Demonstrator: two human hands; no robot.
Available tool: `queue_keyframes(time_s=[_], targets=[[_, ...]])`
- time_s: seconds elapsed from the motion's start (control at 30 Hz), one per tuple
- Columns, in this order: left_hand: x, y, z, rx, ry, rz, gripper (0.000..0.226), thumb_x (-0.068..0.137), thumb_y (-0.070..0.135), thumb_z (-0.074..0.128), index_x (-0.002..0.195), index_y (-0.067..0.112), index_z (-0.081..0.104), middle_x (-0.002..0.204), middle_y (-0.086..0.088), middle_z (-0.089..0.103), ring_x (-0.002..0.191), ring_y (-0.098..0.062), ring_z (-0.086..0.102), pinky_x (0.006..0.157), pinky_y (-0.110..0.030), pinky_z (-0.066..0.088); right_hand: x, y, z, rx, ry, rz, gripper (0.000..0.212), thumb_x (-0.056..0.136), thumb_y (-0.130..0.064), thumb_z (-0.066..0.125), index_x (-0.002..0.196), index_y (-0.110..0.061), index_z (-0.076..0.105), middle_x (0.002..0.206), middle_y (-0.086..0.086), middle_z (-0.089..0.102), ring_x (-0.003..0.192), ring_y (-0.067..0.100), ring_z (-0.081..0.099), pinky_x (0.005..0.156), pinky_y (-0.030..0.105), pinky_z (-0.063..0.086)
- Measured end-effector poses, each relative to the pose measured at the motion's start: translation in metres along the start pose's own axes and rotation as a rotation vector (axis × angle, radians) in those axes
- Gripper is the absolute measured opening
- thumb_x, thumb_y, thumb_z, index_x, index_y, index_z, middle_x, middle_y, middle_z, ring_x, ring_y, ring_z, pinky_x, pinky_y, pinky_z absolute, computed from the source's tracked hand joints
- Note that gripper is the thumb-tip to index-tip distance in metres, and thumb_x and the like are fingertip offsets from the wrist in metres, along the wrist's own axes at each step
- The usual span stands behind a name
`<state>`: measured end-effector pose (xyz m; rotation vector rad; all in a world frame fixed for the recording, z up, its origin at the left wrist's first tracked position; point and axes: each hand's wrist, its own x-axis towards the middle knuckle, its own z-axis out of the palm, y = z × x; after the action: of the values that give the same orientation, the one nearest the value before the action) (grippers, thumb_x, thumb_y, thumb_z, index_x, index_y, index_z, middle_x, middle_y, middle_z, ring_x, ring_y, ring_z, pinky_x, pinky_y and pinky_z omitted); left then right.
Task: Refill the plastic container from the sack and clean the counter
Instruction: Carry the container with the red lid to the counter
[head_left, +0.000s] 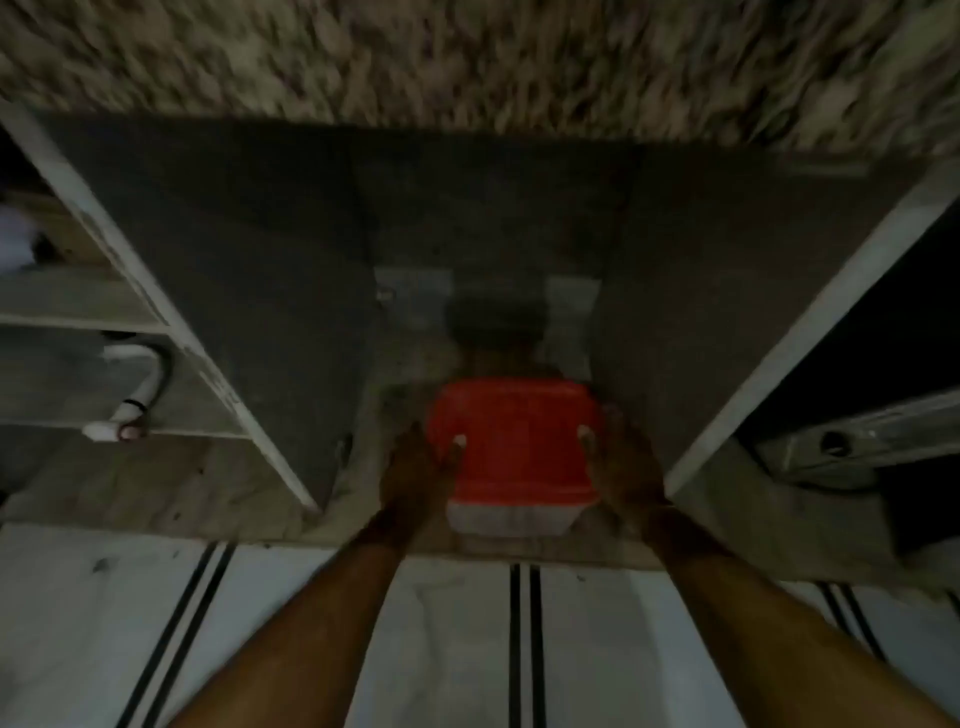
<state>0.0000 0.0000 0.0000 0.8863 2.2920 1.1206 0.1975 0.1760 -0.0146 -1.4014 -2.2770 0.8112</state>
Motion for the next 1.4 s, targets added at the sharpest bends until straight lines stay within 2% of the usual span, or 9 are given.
queue_keyframes(time_s=[0.1, 0.23, 0.43, 0.63, 0.83, 0.93, 1.0, 1.17, 1.4], targets=[[0.031, -0.032, 0.032, -0.13, -0.001, -0.117, 0.095, 0.083, 0.075, 0.048, 0.154, 0.011, 0.043, 0.149, -0.018, 0.055, 0.135, -0.036, 0.056, 0.112, -0.039, 0.044, 0.024, 0.018, 0.03, 0.058, 0.009, 0.1, 0.074, 0.1, -0.058, 0.044, 0.156, -0.012, 0.033, 0.148, 0.024, 0.049, 0.132, 0.044, 0.052, 0.111, 0.055, 0.041], [0.064, -0.06, 0.067, -0.103, -0.014, -0.186, 0.069, 0.102, 0.043, 0.059, 0.153, 0.002, 0.037, 0.152, -0.021, 0.05, 0.138, -0.039, 0.052, 0.11, -0.035, 0.042, 0.042, 0.04, 0.065, 0.047, 0.026, 0.179, 0.072, 0.104, -0.036, 0.052, 0.161, -0.005, 0.02, 0.159, 0.028, 0.035, 0.143, 0.046, 0.039, 0.119, 0.048, 0.03], [0.064, -0.081, 0.061, 0.019, -0.044, -0.228, 0.078, 0.096, 0.049, 0.066, 0.151, -0.001, 0.043, 0.15, -0.024, 0.053, 0.137, -0.038, 0.054, 0.114, -0.042, 0.043, 0.035, 0.048, 0.066, 0.088, -0.072, 0.262, 0.076, 0.106, -0.038, 0.048, 0.162, -0.001, 0.012, 0.167, 0.025, 0.021, 0.153, 0.043, 0.025, 0.125, 0.044, 0.019], [-0.014, -0.034, -0.001, -0.039, -0.043, -0.151, 0.09, 0.086, 0.062, 0.052, 0.147, -0.004, 0.049, 0.147, -0.025, 0.055, 0.136, -0.037, 0.054, 0.117, -0.035, 0.036, -0.029, 0.018, 0.027, 0.284, -0.008, 0.235, 0.092, 0.088, -0.074, 0.039, 0.158, -0.014, 0.031, 0.15, 0.018, 0.051, 0.133, 0.038, 0.053, 0.115, 0.053, 0.041], [-0.096, 0.058, -0.105, -0.054, -0.059, -0.257, 0.066, 0.1, 0.051, 0.059, 0.143, 0.001, 0.054, 0.138, -0.021, 0.063, 0.122, -0.035, 0.064, 0.102, -0.03, 0.048, -0.119, -0.089, -0.084, 0.363, -0.064, 0.322, 0.079, 0.093, -0.076, 0.04, 0.158, -0.033, 0.028, 0.148, 0.011, 0.055, 0.124, 0.034, 0.062, 0.108, 0.054, 0.05], [-0.147, 0.123, -0.171, -0.021, -0.038, -0.227, 0.053, 0.1, 0.042, 0.062, 0.132, 0.0, 0.06, 0.124, -0.021, 0.068, 0.112, -0.034, 0.067, 0.09, -0.026, 0.045, -0.163, -0.133, -0.148, 0.372, -0.062, 0.354, 0.075, 0.092, -0.072, 0.047, 0.142, -0.016, 0.047, 0.126, 0.019, 0.062, 0.109, 0.039, 0.066, 0.098, 0.053, 0.056], [-0.179, 0.176, -0.22, -0.027, -0.035, -0.221, 0.055, 0.098, 0.048, 0.061, 0.133, 0.006, 0.059, 0.122, -0.015, 0.069, 0.111, -0.031, 0.067, 0.091, -0.029, 0.048, -0.193, -0.185, -0.207, 0.35, -0.076, 0.346, 0.067, 0.094, -0.072, 0.046, 0.144, -0.028, 0.042, 0.127, 0.014, 0.056, 0.112, 0.035, 0.063, 0.097, 0.052, 0.056], [-0.244, 0.301, -0.329, -0.037, 0.009, -0.216, 0.059, 0.096, 0.055, 0.061, 0.136, 0.011, 0.056, 0.125, -0.011, 0.066, 0.111, -0.027, 0.067, 0.087, -0.029, 0.047, -0.246, -0.314, -0.35, 0.271, -0.012, 0.335, 0.068, 0.096, -0.055, 0.048, 0.153, -0.019, 0.039, 0.125, 0.015, 0.049, 0.106, 0.026, 0.053, 0.091, 0.03, 0.04], [-0.274, 0.417, -0.438, -0.09, 0.131, -0.124, 0.057, 0.093, 0.055, 0.066, 0.129, 0.012, 0.062, 0.116, -0.001, 0.066, 0.098, -0.016, 0.062, 0.082, -0.025, 0.041, -0.251, -0.417, -0.481, 0.244, 0.059, 0.22, 0.052, 0.101, -0.04, 0.058, 0.147, -0.017, 0.05, 0.132, 0.022, 0.056, 0.117, 0.033, 0.059, 0.09, 0.026, 0.034]])
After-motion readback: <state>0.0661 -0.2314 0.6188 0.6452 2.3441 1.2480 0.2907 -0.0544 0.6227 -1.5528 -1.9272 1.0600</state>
